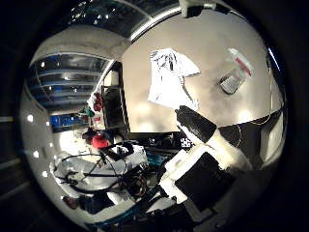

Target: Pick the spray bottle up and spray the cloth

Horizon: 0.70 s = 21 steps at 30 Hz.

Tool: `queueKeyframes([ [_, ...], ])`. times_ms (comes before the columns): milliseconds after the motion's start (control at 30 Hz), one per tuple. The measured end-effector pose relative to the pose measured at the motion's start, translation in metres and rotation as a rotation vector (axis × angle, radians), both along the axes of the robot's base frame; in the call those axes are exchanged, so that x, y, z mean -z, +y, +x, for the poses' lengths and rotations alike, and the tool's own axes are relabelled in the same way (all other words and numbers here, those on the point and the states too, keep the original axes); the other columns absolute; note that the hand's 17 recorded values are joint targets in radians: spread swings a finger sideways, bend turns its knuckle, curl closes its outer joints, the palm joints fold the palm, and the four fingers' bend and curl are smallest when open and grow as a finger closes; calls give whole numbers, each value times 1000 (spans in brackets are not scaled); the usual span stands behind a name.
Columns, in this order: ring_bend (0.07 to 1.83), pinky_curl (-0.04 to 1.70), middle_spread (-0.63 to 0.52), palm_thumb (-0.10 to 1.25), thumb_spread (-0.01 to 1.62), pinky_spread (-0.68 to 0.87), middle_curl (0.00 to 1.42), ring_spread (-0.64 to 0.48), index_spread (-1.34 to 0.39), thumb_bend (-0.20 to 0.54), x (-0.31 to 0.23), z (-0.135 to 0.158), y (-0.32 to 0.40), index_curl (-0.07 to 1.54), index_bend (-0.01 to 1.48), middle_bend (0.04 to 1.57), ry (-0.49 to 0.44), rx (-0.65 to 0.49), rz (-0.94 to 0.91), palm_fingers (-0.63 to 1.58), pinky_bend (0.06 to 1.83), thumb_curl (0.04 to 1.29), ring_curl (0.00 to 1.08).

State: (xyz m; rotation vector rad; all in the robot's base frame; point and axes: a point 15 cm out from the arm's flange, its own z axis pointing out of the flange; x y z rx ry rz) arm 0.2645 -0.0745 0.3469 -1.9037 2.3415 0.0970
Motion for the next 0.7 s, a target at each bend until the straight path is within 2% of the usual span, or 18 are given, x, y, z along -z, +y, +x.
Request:
queueKeyframes([
  [267, 196, 253, -2, 734, 1151, 391, 355, 135, -386, -21, -11, -1, -26, 351, 181, 213, -70, 97, 55, 318, 186, 331, 229],
  [467, 191, 255, -2, 706, 1121, 392, 358, 140, -373, -24, -22, 15, -60, 347, 179, 226, -234, 178, 114, 311, 190, 328, 224],
  [700, 208, 275, -3, 604, 1066, 391, 364, 143, -333, -31, -23, 8, -96, 312, 151, 248, -308, 240, 150, 292, 216, 300, 232],
])
